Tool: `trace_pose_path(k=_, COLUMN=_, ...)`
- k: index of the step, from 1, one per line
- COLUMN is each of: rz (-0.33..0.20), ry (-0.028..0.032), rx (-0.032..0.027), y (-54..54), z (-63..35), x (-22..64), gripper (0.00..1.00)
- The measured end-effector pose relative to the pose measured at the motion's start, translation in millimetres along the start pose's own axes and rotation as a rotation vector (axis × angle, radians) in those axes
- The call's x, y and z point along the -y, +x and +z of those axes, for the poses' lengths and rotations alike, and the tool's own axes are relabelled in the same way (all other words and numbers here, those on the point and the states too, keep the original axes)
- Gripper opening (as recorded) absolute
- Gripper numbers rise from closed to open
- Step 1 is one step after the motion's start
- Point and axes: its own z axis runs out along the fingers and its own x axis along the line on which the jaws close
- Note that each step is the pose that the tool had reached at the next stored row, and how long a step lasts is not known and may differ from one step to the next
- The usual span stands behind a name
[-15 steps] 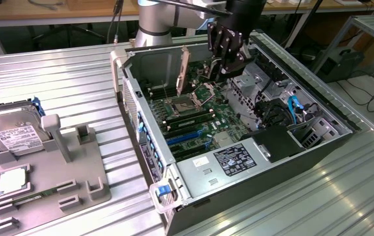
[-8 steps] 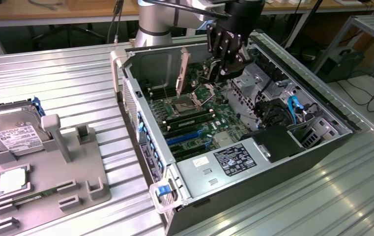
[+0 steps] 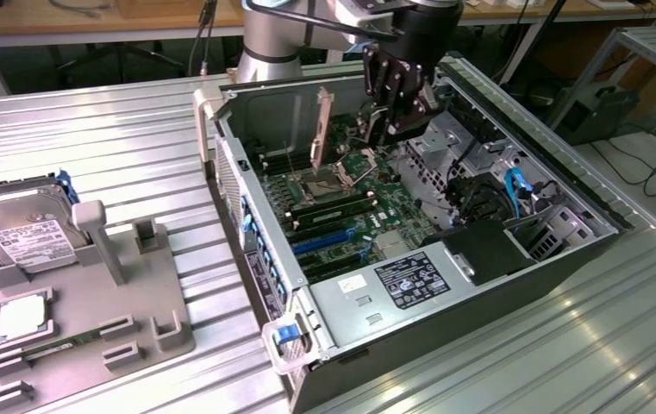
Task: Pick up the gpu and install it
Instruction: 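Insert the gpu into the slot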
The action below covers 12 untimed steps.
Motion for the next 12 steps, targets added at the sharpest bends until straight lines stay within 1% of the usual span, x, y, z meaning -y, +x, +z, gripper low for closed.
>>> trace_pose_path(k=2, rz=0.0, ry=0.0015, rx=0.0008, y=0.4, z=1.4, x=-0.2, gripper=0.28)
trace_pose_path(k=3, rz=0.0, ry=0.0013, rx=0.0006, y=0.4, z=2.0, x=-0.3, gripper=0.28)
trace_pose_path(k=4, rz=0.0, ry=-0.0007, rx=0.0005, y=0.5, z=2.5, x=-0.5, gripper=0.28)
trace_pose_path(k=8, rz=0.003, ry=-0.001, rx=0.0005, y=0.4, z=3.6, x=-2.1, gripper=0.28)
trace_pose_path(k=12, rz=0.041, ry=-0.0005, rx=-0.0011, y=0.5, z=8.0, x=-2.5, gripper=0.28)
